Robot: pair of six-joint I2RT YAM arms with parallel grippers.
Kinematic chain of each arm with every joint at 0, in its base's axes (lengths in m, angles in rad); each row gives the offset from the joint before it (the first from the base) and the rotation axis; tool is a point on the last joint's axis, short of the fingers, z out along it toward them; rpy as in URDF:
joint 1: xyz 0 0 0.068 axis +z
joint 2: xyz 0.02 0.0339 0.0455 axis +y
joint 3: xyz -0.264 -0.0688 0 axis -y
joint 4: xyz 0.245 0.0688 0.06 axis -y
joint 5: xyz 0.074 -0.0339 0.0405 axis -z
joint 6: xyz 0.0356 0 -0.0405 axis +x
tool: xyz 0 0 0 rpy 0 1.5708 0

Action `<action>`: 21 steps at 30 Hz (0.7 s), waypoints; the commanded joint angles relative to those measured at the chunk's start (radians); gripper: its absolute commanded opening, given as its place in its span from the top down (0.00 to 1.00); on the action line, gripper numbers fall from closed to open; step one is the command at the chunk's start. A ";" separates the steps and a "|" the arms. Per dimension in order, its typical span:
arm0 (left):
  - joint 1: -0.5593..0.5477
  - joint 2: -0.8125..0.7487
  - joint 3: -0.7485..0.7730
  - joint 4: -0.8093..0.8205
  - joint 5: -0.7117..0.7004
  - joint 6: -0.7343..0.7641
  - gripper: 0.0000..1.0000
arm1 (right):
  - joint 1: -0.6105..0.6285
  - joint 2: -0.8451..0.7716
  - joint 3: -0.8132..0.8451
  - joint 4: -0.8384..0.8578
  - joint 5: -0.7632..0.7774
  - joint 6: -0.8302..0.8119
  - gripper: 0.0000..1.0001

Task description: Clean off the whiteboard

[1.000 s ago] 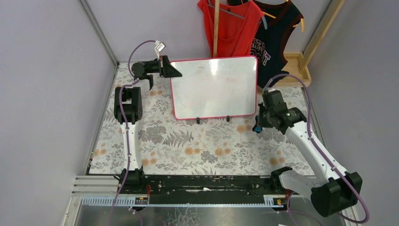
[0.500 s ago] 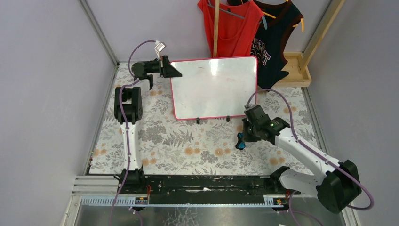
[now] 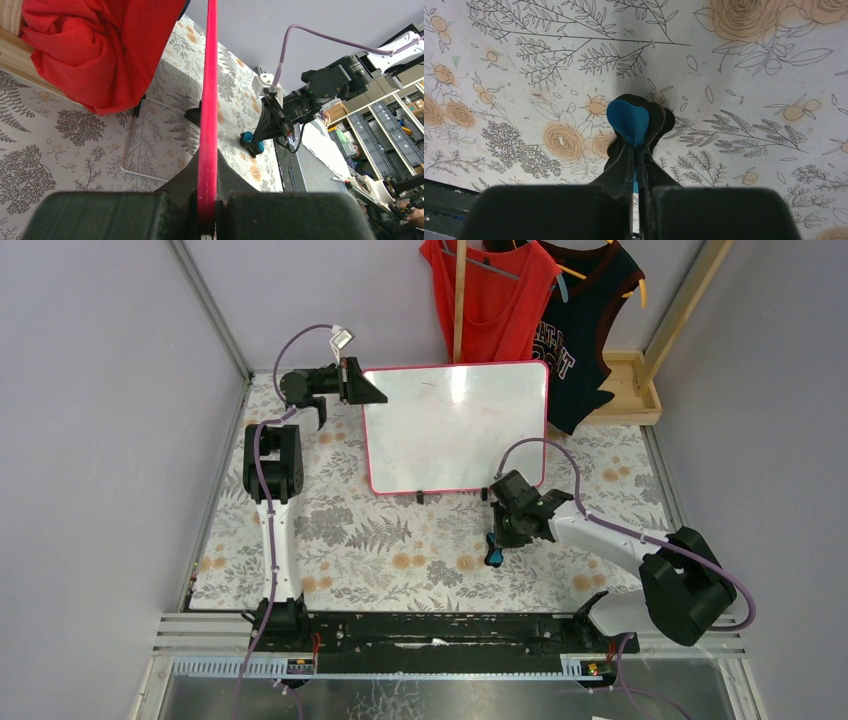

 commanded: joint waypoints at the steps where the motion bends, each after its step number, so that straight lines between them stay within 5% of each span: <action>1: -0.015 0.023 0.033 0.069 0.061 -0.095 1.00 | 0.016 0.014 0.019 0.059 -0.008 0.012 0.97; 6: -0.016 0.028 0.045 0.069 0.060 -0.105 1.00 | 0.019 0.015 0.022 0.060 0.002 0.011 0.89; 8: -0.016 0.027 0.044 0.069 0.060 -0.104 0.91 | 0.019 0.018 0.021 0.060 0.003 0.011 0.86; 21: -0.016 0.014 0.045 0.070 0.073 -0.112 0.74 | 0.021 0.025 0.020 0.072 -0.002 0.011 0.85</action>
